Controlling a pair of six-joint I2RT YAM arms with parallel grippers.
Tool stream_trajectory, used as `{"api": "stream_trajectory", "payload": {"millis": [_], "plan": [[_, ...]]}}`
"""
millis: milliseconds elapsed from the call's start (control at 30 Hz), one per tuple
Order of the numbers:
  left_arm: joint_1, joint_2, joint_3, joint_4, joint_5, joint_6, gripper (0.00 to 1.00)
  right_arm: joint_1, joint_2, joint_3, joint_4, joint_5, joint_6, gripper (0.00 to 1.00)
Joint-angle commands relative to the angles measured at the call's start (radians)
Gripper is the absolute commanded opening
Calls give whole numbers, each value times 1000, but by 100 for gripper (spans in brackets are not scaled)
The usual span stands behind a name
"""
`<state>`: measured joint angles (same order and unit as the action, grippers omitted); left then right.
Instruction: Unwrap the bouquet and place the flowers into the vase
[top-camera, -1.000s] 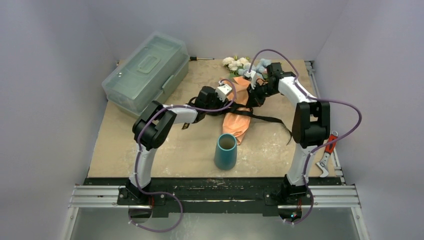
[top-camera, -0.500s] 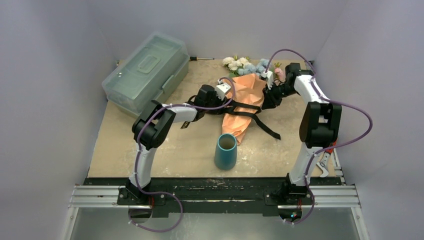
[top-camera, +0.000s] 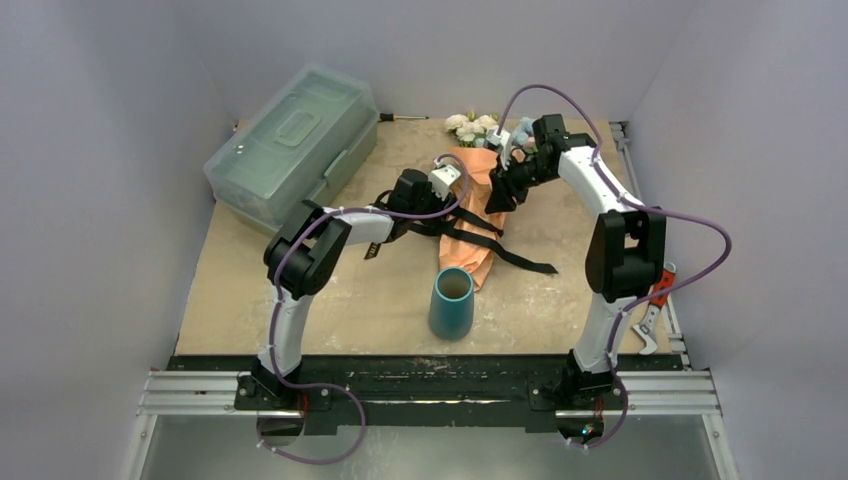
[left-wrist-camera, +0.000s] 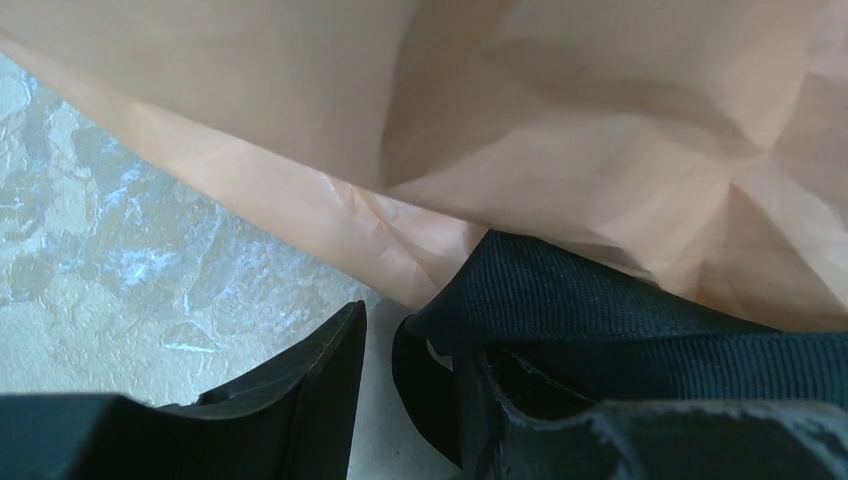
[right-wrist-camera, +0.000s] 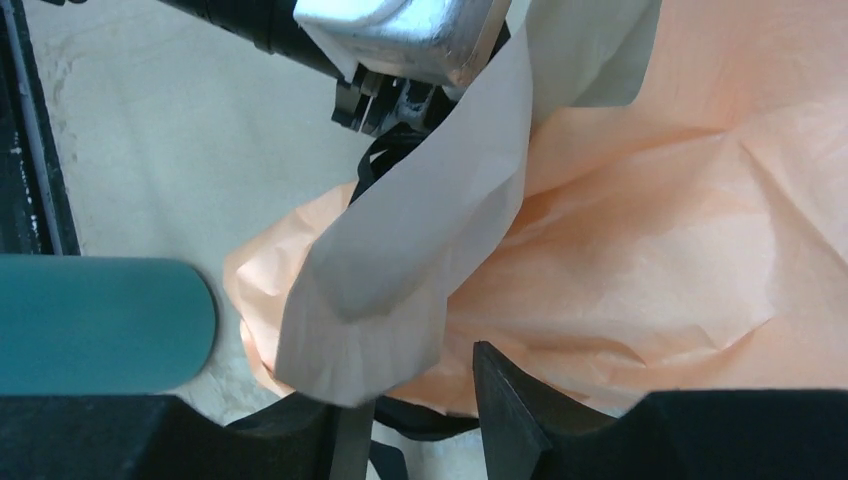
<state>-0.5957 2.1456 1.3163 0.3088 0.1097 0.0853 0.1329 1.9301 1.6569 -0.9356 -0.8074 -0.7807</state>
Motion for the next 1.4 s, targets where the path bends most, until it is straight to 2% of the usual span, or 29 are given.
{"api": "stream_trajectory", "payload": {"millis": [0,167,400,500,667,1033,1200,1367], "plan": [[0,-6,30,34,29,-30,36,15,-34,39,77,-49,89,46],[0,-4,38,33,27,-38,36,30,-39,41,96,-77,133,46],[2,-27,18,52,54,-55,38,-9,-78,33,16,-33,88,49],[1,-38,8,72,82,-76,39,8,-88,4,78,-34,136,50],[4,-52,4,89,104,-77,40,61,-23,28,119,0,159,51],[9,-61,-5,99,120,-134,40,85,63,47,153,61,155,54],[10,-59,-5,88,111,-125,40,17,15,51,132,95,162,53],[12,-61,-8,97,122,-133,41,-85,-2,136,5,84,119,56]]}}
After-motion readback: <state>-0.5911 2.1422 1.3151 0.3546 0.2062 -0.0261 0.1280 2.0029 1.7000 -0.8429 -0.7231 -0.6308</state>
